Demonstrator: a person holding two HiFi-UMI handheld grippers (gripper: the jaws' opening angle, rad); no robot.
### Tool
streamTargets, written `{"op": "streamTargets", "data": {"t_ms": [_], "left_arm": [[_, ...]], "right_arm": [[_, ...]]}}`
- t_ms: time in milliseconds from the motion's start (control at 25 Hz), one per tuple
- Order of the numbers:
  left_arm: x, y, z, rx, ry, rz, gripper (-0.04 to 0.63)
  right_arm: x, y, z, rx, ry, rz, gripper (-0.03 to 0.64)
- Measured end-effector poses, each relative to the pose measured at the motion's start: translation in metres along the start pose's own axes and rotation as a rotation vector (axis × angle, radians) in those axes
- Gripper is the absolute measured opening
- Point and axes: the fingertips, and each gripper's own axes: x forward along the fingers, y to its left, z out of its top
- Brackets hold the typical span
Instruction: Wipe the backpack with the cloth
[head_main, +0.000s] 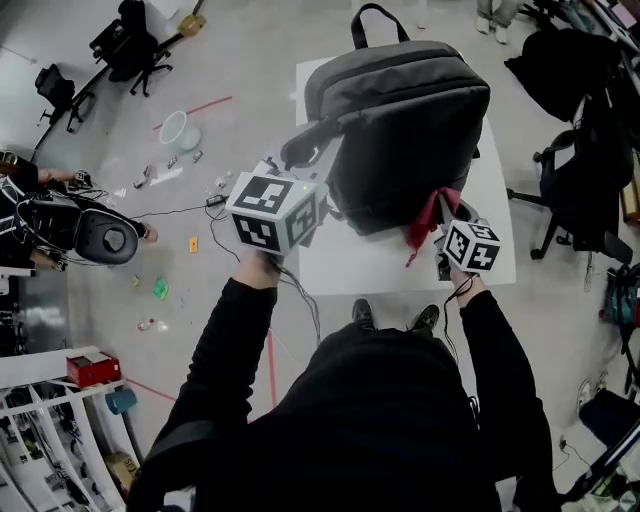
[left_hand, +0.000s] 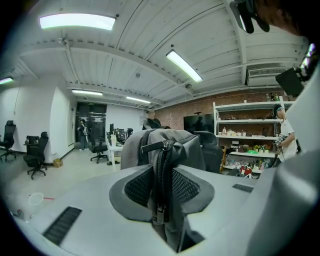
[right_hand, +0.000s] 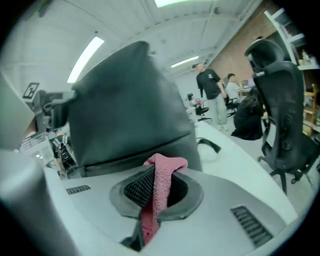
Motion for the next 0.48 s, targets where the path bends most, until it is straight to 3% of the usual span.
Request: {"op": "streamTargets", "data": {"t_ms": [160, 280, 480], "left_arm": [[0.002, 0.0, 0.002, -0.003, 0.013, 0.018, 0.101], [0.003, 0.0, 0.003, -0.001, 0.019, 0.035, 0.101], [0.004, 0.001, 0.003, -0.004, 0.021, 0.072, 0.101]], "right_arm": [[-0.016, -0.086, 0.026, 0.151, -0.08, -0.141, 0.028], [-0.032, -0.123, 0.04, 0.19, -0.122, -0.207, 0.028], [-0.028, -0.124, 0.025, 0.181, -0.077, -0.171, 0.028]]}}
